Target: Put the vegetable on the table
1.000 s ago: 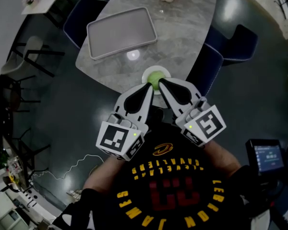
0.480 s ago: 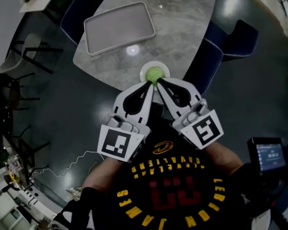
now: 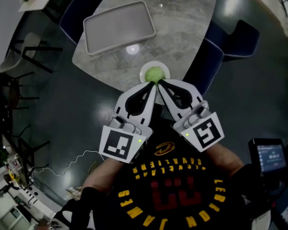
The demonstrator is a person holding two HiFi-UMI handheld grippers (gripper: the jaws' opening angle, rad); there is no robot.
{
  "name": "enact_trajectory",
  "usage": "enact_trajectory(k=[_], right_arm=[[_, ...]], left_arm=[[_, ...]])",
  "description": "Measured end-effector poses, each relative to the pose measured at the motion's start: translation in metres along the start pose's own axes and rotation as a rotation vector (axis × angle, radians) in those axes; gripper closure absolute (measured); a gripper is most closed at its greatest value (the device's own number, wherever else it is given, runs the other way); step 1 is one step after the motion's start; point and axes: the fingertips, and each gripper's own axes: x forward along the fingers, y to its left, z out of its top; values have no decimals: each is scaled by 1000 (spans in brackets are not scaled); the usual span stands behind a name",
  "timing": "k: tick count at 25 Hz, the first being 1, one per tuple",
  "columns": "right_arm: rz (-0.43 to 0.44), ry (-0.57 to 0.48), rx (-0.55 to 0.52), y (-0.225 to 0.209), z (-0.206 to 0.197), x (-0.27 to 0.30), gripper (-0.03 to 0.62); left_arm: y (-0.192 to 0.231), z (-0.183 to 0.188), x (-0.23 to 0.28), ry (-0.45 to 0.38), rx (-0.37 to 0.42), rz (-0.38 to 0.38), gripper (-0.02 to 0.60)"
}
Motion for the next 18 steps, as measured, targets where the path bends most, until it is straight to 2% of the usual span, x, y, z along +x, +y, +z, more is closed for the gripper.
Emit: enact_trajectory(k=[18], right_arm=[[3,0,-2,-2,1,0,589]], left_arm=[[0,-2,0,13,15,2,581]])
